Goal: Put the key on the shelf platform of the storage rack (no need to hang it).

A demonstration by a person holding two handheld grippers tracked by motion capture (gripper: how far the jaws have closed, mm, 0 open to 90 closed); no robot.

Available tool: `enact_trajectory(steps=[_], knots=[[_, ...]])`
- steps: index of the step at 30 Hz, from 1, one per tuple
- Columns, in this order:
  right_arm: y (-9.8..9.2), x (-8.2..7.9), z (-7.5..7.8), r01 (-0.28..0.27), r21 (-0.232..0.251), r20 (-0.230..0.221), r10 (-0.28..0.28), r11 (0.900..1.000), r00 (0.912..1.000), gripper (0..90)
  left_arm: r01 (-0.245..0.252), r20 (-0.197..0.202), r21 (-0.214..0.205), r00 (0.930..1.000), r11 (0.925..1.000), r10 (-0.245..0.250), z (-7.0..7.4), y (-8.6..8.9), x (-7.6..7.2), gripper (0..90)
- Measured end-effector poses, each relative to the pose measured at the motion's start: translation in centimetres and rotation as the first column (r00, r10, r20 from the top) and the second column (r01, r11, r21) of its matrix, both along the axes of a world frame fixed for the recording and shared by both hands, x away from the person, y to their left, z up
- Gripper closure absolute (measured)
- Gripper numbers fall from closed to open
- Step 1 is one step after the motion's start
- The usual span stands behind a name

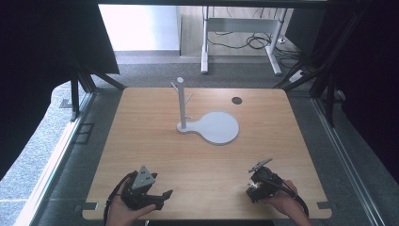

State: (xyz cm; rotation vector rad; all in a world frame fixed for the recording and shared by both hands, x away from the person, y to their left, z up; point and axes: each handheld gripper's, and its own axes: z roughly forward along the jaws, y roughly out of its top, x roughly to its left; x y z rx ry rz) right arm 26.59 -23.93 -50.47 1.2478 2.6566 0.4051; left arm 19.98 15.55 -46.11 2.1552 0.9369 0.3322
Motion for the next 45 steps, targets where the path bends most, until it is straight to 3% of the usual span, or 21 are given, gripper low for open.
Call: enact_trajectory(steps=[5,18,45], knots=[[-0.5,0.2,0.1,0.008,0.028,-0.027,-0.008,0.9996,0.9996,45.8,-0.001,-0.001,0.002,1.0000,1.0000,0.001,-0.1,0.0,0.0,22.8],[-1.2,0.5,0.4,0.020,0.028,-0.047,-0.018,0.9994,0.9987,64.9,-0.001,-0.001,0.001,1.0000,1.0000,0.001,0.0,0.0,0.0,22.8],[-1.3,0.7,0.6,-0.020,0.022,-0.077,0.022,0.9996,0.9968,66.1,-0.007,0.002,-0.003,1.0000,1.0000,0.007,0.0,0.2,0.0,22.8]])
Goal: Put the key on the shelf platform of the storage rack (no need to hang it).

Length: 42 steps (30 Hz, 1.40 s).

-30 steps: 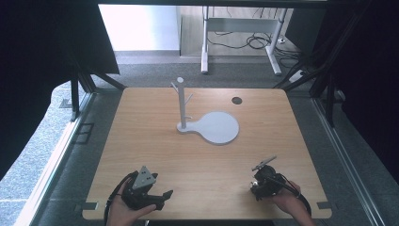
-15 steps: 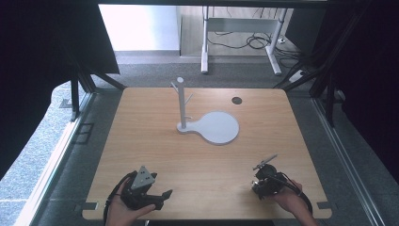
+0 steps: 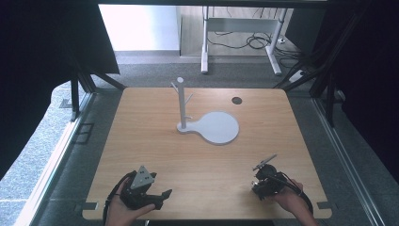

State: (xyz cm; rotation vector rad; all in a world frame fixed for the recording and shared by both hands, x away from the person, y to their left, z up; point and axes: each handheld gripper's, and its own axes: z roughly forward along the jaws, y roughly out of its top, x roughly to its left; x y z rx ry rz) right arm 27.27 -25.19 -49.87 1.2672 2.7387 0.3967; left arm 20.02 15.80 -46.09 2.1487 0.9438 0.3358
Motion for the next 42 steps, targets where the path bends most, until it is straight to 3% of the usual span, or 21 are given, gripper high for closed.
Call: enact_trajectory(steps=[25,42], knots=[[0.1,-0.3,1.8,-0.044,0.006,0.028,0.044,0.9990,0.9986,66.3,0.004,0.004,0.000,1.0000,1.0000,-0.004,0.0,0.1,0.0,22.7],[-0.2,-0.3,4.5,-0.055,0.012,0.072,0.054,0.9984,0.9959,66.4,0.005,0.005,0.001,1.0000,1.0000,-0.005,0.1,0.1,0.0,22.7]])
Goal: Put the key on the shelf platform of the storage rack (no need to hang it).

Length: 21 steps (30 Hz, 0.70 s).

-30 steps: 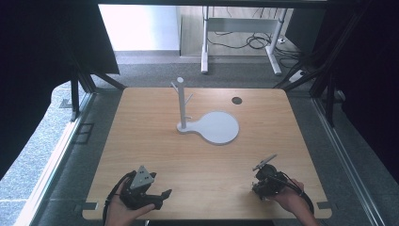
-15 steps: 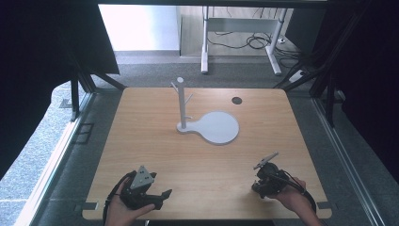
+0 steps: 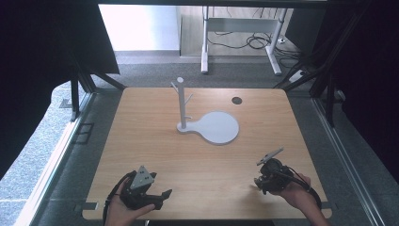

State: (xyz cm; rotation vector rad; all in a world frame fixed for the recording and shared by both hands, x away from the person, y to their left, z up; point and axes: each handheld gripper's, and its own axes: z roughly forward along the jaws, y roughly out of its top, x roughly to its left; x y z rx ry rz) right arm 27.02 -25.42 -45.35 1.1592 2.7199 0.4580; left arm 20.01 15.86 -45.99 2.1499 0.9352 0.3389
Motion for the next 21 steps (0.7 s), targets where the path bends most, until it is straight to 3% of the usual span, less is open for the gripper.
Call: enact_trajectory(steps=[21], knots=[[-0.1,0.7,2.5,-0.004,0.001,0.034,0.004,1.0000,0.9994,66.4,-0.002,0.001,-0.005,1.0000,1.0000,0.002,0.0,0.0,0.0,22.6]])
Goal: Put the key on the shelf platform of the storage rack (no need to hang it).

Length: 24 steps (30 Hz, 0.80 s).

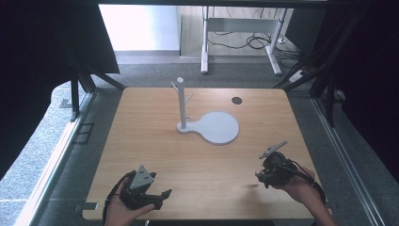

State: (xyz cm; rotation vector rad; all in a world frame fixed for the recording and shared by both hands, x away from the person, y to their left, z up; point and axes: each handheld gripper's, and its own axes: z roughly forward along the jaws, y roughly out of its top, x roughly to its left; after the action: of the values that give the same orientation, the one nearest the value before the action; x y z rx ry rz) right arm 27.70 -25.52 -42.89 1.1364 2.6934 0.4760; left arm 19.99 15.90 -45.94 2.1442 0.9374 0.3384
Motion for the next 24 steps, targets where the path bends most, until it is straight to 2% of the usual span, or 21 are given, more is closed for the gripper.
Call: enact_trajectory(steps=[24], knots=[[0.5,1.9,2.0,-0.002,0.036,0.022,0.002,0.9994,0.9998,66.5,-0.003,-0.003,-0.002,1.0000,1.0000,0.003,0.0,0.1,0.0,22.5]])
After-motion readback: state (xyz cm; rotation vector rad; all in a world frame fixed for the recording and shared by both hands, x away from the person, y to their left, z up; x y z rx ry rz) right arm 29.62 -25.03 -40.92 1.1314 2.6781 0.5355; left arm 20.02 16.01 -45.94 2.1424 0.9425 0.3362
